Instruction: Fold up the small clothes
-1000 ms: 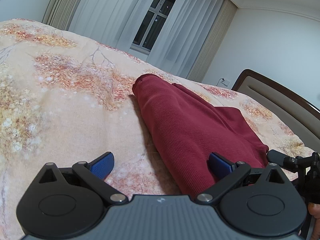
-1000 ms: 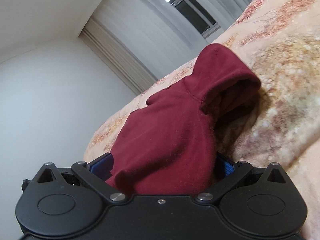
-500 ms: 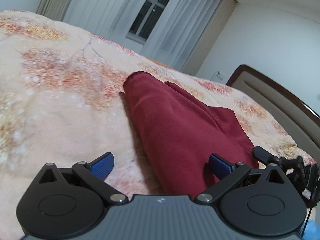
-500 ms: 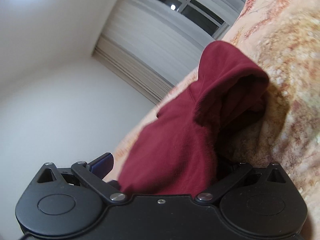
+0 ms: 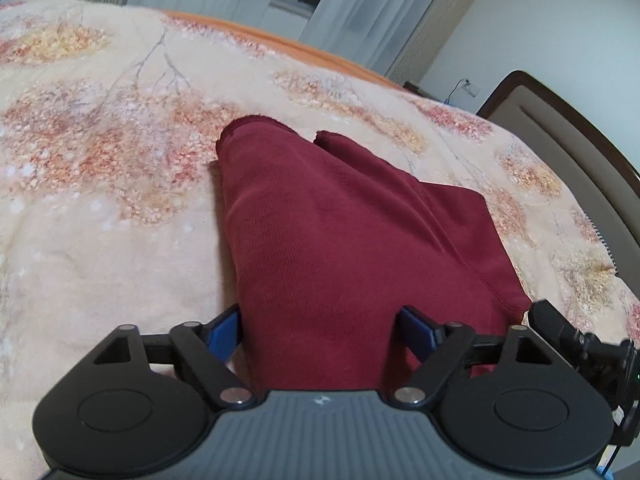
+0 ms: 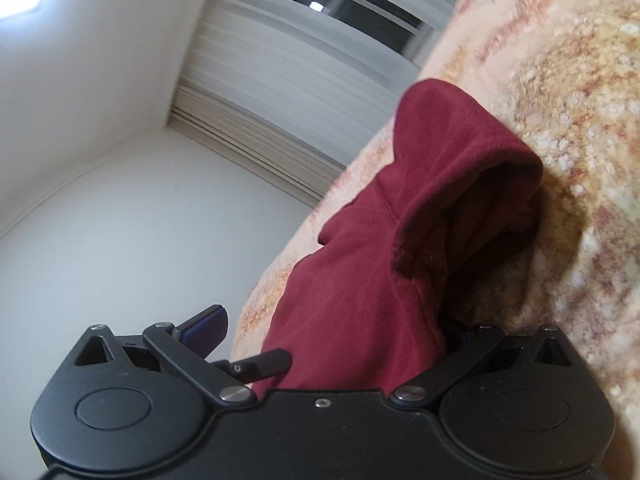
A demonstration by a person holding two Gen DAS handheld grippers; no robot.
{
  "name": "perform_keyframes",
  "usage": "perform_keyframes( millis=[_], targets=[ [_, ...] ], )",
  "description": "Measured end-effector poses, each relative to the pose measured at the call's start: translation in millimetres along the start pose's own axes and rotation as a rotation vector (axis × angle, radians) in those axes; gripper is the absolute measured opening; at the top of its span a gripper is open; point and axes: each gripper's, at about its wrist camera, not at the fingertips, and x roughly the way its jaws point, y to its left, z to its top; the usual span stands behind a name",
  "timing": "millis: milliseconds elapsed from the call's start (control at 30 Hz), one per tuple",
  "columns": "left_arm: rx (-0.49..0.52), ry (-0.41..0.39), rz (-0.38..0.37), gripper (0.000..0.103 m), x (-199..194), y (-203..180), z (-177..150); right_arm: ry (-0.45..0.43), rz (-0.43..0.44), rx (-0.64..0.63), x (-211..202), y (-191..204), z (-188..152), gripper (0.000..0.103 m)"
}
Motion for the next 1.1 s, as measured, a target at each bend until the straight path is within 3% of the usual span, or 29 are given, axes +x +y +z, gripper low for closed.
perform_keyframes(
  millis=[100, 267, 333, 700, 1100],
  targets=[
    [0.022, 0.021, 0.011, 0.080, 2, -1, 3, 0.020, -0.025, 0.022, 3, 1, 4, 0.098],
    [0.060, 0.021, 0.020, 0.067, -2, -4, 2, 0.034, -0.166, -0.033, 7, 6, 0, 0.055],
    [0.059, 0.015, 0.018, 0.063, -4, -4, 3, 0.030, -0.200, -0.035, 8, 6, -1, 0.047],
    [0.053, -0.014, 0.007, 0.039, -18, -12, 10, 0.018, -0.280, -0.177, 15, 37, -5, 0.030],
    [0.061, -0.067, 0.002, 0.034, -62, -12, 23, -0.002, -0.253, -0.276, 28, 89, -10, 0.026]
  ],
)
